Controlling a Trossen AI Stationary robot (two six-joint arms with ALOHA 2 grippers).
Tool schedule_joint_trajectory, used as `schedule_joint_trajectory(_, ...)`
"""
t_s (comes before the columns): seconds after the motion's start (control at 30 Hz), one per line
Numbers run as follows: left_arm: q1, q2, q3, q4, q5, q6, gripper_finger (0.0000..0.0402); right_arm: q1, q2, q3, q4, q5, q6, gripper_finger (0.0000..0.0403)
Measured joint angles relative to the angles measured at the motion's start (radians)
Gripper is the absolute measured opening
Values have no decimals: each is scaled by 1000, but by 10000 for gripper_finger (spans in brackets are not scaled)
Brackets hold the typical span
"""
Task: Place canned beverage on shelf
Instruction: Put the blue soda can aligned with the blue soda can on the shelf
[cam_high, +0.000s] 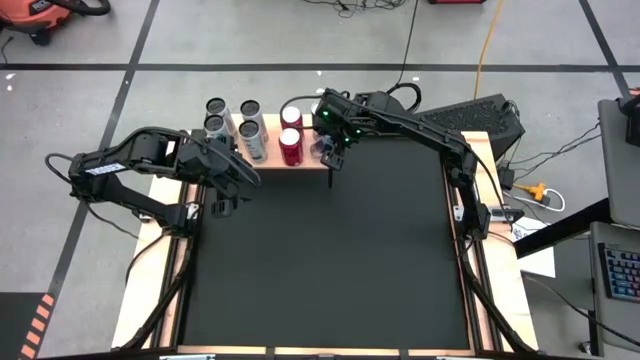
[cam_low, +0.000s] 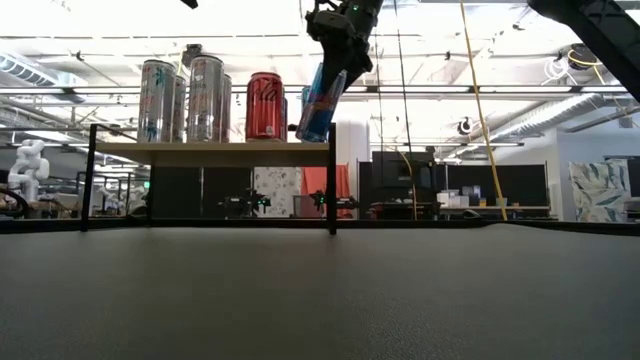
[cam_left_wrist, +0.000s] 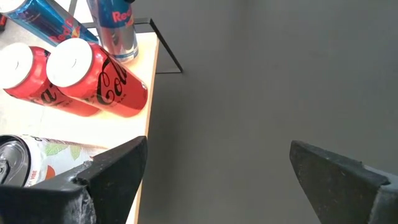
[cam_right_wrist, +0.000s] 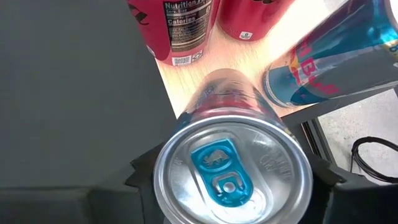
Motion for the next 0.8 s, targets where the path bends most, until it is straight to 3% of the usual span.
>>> schedule_joint_trajectory(0.3,0,0,0,0,0,0,391,0,-3,0,6,6,7,267)
schedule_joint_trajectory(0.8,0,0,0,0,0,1,391,2,-16,0,-39,2,9,265)
